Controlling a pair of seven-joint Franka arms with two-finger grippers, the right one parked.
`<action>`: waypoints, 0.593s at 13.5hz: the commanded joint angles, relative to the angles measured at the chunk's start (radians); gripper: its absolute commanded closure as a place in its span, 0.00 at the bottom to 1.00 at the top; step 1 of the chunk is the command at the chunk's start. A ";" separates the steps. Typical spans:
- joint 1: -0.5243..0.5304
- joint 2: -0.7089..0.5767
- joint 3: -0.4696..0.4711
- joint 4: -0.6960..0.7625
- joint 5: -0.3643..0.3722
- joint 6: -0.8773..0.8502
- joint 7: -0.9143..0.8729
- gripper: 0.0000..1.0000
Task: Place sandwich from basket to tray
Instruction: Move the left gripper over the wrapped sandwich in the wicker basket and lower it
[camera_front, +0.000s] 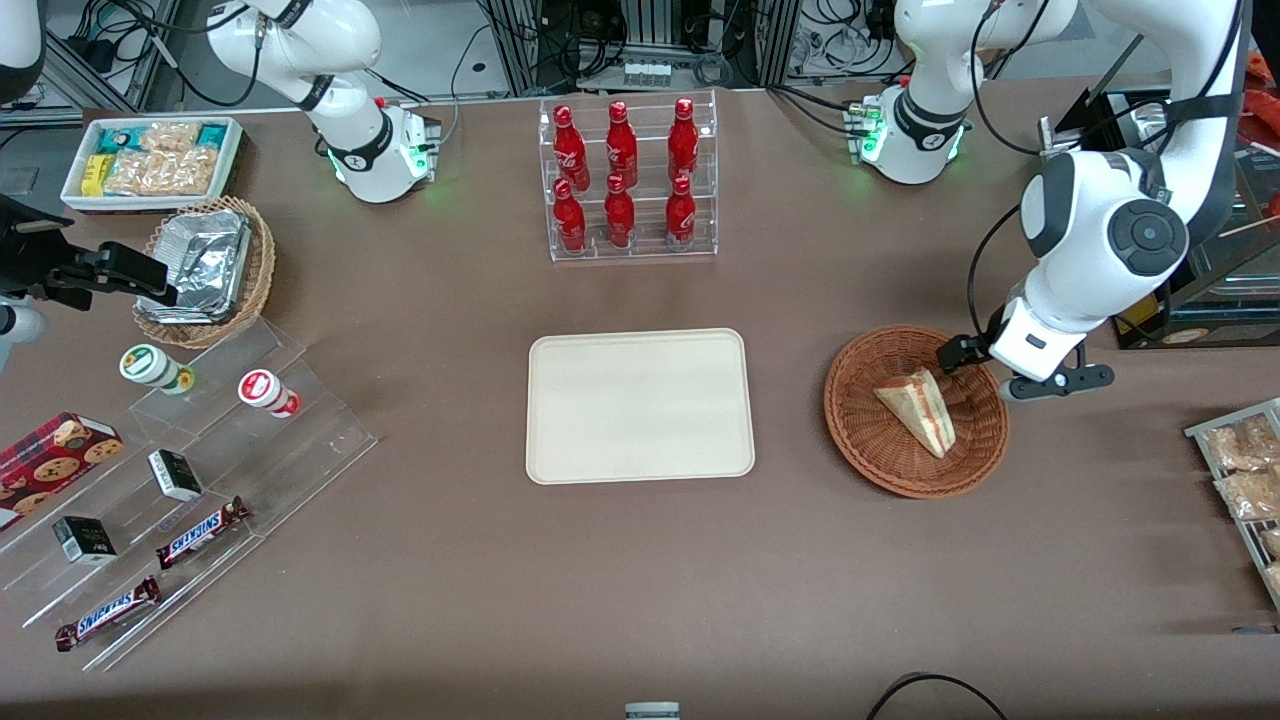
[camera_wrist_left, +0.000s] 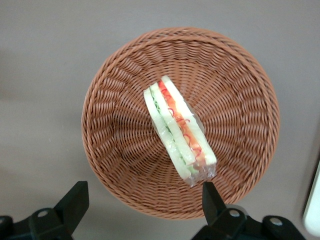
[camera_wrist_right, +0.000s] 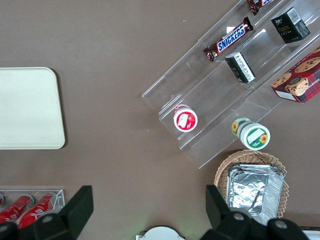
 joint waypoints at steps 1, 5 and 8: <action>-0.035 -0.028 0.002 -0.051 0.006 0.052 -0.230 0.00; -0.085 0.038 0.000 -0.050 0.006 0.140 -0.638 0.00; -0.085 0.067 0.000 -0.050 0.006 0.158 -0.669 0.00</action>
